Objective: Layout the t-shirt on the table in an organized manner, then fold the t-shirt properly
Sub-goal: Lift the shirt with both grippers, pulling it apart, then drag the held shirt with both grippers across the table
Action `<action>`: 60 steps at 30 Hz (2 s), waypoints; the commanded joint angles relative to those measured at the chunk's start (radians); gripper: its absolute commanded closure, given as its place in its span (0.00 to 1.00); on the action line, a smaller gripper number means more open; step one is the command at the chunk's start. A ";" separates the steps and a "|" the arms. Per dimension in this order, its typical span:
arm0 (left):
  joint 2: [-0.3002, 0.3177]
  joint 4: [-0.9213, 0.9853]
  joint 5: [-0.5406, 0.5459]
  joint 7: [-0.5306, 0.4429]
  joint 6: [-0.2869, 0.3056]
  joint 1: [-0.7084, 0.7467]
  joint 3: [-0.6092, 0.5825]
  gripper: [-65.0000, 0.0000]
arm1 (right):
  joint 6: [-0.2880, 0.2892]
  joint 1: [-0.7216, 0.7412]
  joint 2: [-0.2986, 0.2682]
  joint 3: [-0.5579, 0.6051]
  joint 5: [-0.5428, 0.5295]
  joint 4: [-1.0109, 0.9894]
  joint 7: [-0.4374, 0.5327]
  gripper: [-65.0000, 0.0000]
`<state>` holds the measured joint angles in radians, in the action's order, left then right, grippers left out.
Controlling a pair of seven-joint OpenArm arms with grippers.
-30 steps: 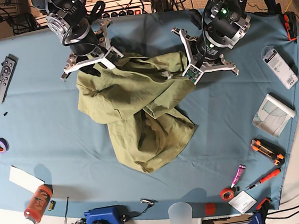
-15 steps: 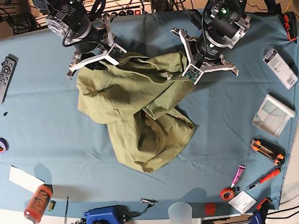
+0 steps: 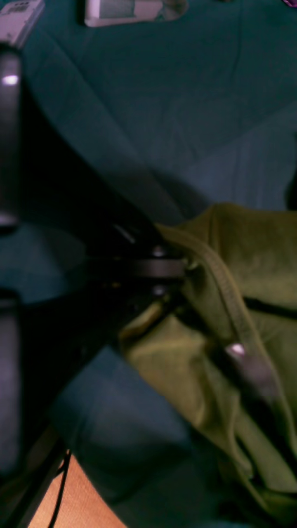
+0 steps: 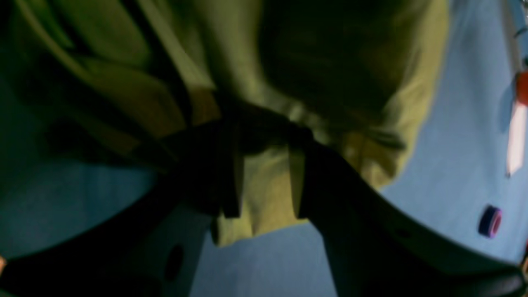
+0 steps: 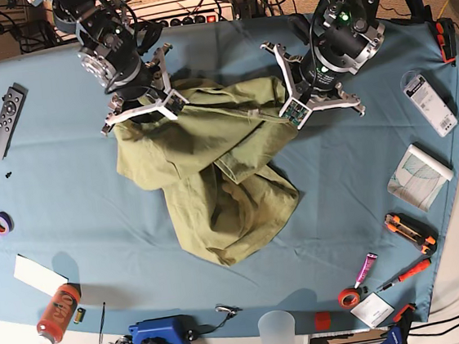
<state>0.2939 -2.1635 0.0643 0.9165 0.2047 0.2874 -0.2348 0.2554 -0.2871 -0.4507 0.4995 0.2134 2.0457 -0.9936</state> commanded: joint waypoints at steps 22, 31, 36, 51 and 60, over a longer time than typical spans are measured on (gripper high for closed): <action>0.003 -0.078 -0.099 -0.190 -0.007 -0.027 0.002 1.00 | -0.237 0.268 0.077 -0.168 0.123 0.116 0.110 1.00; 0.006 -0.034 -0.094 -0.246 -0.081 -0.264 0.002 1.00 | -0.134 0.341 0.116 -0.407 -0.063 0.042 0.161 1.00; 0.006 0.080 -0.061 -0.246 -0.081 -0.432 0.002 1.00 | -0.106 0.423 0.116 -0.415 -0.081 -0.070 0.173 1.00; 0.008 0.375 0.109 -0.091 -0.075 -0.819 0.002 1.00 | -0.105 0.926 0.167 -0.416 -0.134 -0.472 0.144 1.00; -0.006 0.367 0.284 -0.041 -0.011 -0.748 0.002 1.00 | -0.104 0.930 0.167 -0.423 -0.135 -0.483 0.080 1.00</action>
<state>0.2886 -1.7756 0.3447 0.8989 0.2077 -0.4320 -0.2394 0.1574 0.6106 -0.2768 0.0811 0.0769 1.5497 -0.9382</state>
